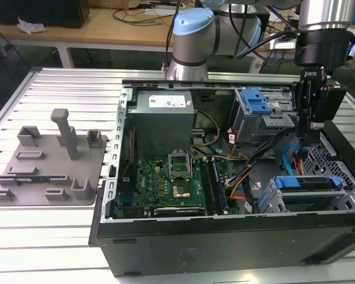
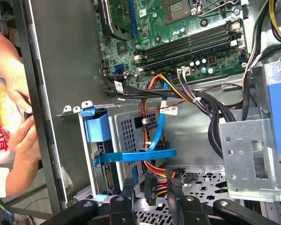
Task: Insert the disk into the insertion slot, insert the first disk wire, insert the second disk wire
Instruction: 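Insert the first disk wire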
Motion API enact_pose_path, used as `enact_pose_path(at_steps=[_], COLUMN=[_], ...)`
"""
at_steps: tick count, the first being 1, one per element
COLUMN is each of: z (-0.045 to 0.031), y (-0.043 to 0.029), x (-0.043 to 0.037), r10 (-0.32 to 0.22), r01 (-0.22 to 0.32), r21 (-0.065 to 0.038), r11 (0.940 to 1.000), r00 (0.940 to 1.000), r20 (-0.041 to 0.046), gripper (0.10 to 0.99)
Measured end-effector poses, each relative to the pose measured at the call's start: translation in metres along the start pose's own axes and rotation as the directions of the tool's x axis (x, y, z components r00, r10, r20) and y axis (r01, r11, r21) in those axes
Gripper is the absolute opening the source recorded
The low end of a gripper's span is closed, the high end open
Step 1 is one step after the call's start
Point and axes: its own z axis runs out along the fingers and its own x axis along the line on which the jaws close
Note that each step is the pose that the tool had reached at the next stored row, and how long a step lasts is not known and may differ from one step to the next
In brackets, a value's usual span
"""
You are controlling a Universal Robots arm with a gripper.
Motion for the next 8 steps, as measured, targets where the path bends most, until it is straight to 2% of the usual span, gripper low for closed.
enact_pose_path(at_steps=[8], z=[0.0004], y=[0.0001], x=[-0.0002], r10=[0.001], r01=[-0.001], r21=[0.0], r11=[1.0], r00=[1.0], r20=[-0.0001], gripper=[0.416])
